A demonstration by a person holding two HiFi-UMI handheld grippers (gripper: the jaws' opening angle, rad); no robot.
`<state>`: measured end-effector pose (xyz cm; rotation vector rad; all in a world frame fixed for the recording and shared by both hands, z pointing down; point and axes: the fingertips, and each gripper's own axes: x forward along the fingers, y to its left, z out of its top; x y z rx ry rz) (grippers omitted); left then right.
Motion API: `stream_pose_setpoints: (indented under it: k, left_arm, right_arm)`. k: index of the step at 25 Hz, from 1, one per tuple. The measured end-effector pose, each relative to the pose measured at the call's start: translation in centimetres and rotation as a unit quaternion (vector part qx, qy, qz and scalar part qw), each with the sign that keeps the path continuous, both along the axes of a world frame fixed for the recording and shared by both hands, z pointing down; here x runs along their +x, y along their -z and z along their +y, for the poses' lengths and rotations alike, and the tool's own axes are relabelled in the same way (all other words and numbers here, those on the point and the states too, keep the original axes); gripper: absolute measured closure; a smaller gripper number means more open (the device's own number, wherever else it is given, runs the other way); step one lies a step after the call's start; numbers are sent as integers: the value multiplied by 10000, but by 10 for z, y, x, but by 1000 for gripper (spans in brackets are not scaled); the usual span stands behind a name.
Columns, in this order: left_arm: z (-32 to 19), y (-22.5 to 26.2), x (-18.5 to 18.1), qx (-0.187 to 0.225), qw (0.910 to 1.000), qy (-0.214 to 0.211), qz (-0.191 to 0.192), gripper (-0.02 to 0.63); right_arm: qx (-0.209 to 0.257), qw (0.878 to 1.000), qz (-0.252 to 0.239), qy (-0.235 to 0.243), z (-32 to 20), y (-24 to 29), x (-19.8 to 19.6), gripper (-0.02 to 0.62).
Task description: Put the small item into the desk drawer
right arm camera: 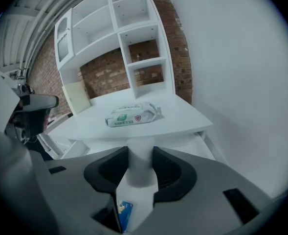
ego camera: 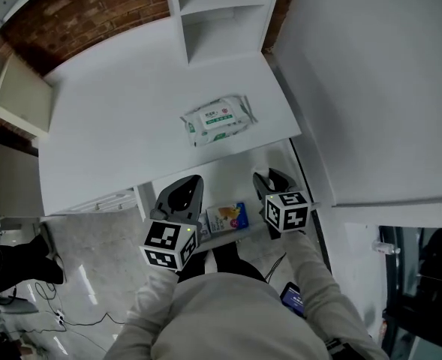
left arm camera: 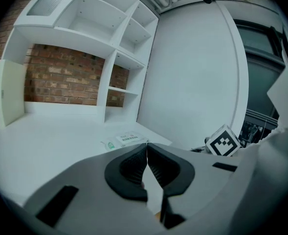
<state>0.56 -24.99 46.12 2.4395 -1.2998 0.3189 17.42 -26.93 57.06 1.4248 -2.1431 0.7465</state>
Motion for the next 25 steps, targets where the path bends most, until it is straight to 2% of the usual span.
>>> stream_pose_setpoints:
  k: [9,15,21,25]
  left_arm:
    - [-2,-10,-8,-119,9996,252,-41,586]
    - [0,-14,-6,-169,9994,309,-76,586]
    - [0,-17,-9,-229,9989,396,-141,586]
    - [0,-19,-8,-265,9986,431,-163,586]
  right_arm:
    - [-646,9959,392,496,-9,-55,-8,414]
    - [-1161,9892,618,653,-12,-94,-9,414]
    - [-1639,9807,912,560,-9,-126,0,414]
    - [-1817,9753,1057,679,-5,-140,1,414]
